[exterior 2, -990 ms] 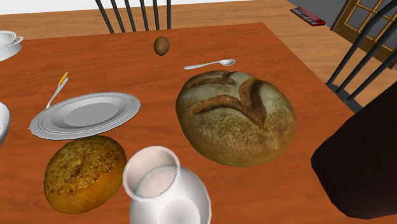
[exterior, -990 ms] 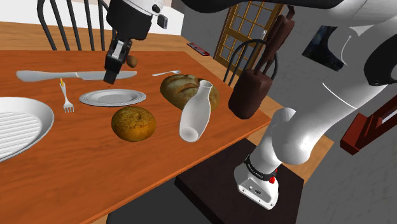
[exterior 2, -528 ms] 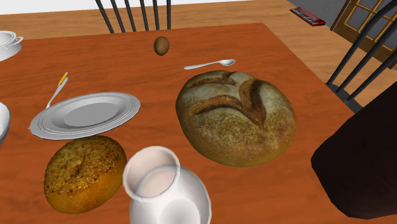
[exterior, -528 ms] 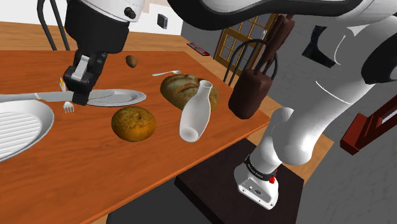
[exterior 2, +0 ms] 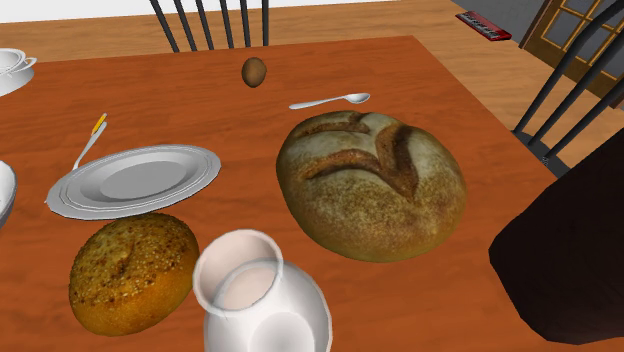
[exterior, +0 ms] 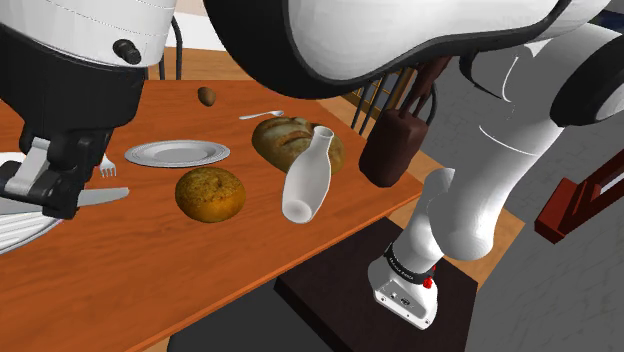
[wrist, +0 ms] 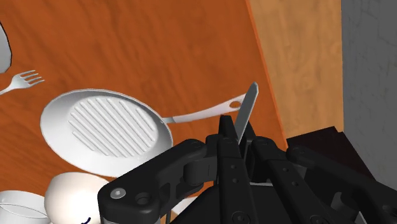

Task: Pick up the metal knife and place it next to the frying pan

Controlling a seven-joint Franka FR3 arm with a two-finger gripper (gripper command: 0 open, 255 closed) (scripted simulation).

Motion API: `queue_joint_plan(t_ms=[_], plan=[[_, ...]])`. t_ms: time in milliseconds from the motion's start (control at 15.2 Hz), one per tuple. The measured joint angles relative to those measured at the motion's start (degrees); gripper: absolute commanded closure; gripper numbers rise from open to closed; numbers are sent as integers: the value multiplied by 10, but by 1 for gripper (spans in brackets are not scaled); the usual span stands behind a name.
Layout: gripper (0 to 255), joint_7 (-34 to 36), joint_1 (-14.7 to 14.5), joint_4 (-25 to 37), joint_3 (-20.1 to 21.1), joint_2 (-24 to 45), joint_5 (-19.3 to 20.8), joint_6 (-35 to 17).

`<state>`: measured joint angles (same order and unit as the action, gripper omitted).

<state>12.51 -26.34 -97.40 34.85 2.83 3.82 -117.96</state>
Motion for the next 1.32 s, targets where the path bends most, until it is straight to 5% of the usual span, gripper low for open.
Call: queue_joint_plan(t_ms=[1320], plan=[[255, 20, -2, -133, -2, 21, 23, -150]])
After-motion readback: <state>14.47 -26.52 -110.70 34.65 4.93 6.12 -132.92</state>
